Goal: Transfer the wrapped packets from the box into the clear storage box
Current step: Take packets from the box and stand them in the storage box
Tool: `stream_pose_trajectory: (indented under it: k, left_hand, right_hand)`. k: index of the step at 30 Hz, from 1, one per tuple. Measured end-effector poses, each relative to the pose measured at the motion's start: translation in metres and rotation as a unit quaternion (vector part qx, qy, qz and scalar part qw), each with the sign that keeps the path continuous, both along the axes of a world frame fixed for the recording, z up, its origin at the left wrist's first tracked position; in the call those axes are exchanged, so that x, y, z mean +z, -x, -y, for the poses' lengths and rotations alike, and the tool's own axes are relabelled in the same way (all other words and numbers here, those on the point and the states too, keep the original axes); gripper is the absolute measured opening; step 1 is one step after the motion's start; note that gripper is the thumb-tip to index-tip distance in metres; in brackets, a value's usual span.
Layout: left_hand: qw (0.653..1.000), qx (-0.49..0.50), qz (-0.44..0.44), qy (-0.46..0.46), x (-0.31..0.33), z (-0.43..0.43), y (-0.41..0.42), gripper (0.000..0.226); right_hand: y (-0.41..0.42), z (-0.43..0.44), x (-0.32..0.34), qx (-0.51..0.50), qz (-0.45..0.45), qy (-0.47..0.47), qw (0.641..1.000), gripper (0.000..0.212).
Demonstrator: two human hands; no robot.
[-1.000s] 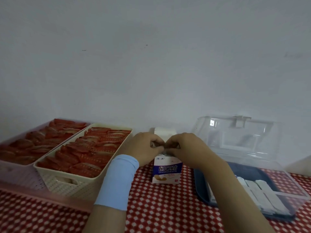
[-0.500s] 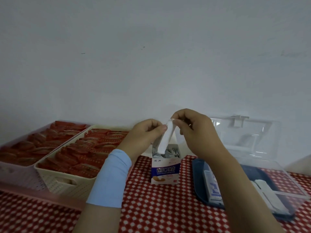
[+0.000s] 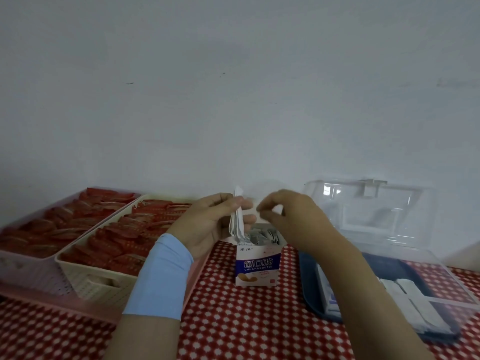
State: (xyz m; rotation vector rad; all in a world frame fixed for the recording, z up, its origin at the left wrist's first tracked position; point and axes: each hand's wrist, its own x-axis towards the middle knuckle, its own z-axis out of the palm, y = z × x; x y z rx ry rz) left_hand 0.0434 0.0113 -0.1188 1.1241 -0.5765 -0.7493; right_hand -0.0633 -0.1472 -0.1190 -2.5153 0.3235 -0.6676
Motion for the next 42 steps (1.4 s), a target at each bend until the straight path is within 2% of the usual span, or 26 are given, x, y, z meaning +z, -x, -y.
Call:
stream_pose_trajectory:
  k: [2,3,7,10,14,19,21,26,31,33,35,37,42]
  left_hand:
    - [0.999,0.036,-0.006,0.011,-0.001,0.001,-0.002,0.028]
    - [0.999,0.045,-0.006,0.013,-0.002,0.002,-0.002,0.024]
    - [0.998,0.062,0.000,0.012,-0.004,0.006,-0.003,0.015]
    - [0.997,0.077,0.008,0.006,-0.006,0.008,-0.004,0.012]
    - [0.993,0.111,0.031,-0.006,-0.007,0.010,-0.003,0.012]
    - [0.989,0.138,0.061,-0.008,-0.005,0.009,-0.004,0.011]
    - [0.988,0.141,0.069,-0.014,-0.005,0.009,-0.004,0.013]
    - [0.983,0.144,0.103,-0.038,-0.006,0.010,-0.004,0.017]
    - [0.983,0.148,0.108,-0.020,-0.003,0.011,-0.002,0.014]
    - [0.990,0.116,0.078,-0.002,-0.001,0.010,0.000,0.018]
    - [0.998,0.046,0.030,0.012,0.000,0.010,0.003,0.040]
    - [1.000,-0.019,0.005,0.011,0.000,0.013,0.008,0.059]
    - [0.995,-0.092,-0.030,0.023,-0.001,0.019,0.018,0.049]
  right_hand:
    - [0.001,0.000,0.000,-0.015,-0.124,0.085,0.989,0.006]
    - [0.000,-0.001,0.000,-0.020,-0.157,0.112,0.981,0.006]
    - [-0.006,-0.006,0.000,-0.040,-0.207,0.163,0.964,0.014]
    - [-0.007,-0.008,0.000,-0.044,-0.204,0.170,0.963,0.007]
    - [0.000,-0.004,0.003,-0.031,-0.155,0.127,0.979,0.001]
    - [0.001,0.001,0.004,-0.009,-0.091,0.022,0.996,0.009]
    - [0.001,0.002,0.004,-0.017,-0.098,0.018,0.995,0.018]
    - [0.007,0.008,0.014,-0.049,-0.025,0.034,0.998,0.010]
    - [0.015,0.009,0.022,-0.012,0.057,-0.056,0.997,0.017]
    - [0.021,0.010,0.031,0.028,0.113,-0.116,0.986,0.019]
    - [0.025,0.008,0.036,0.068,0.136,-0.163,0.975,0.020]
    - [0.024,0.003,0.036,0.091,0.137,-0.168,0.972,0.022]
    - [0.016,-0.004,0.029,0.083,0.172,-0.151,0.970,0.025]
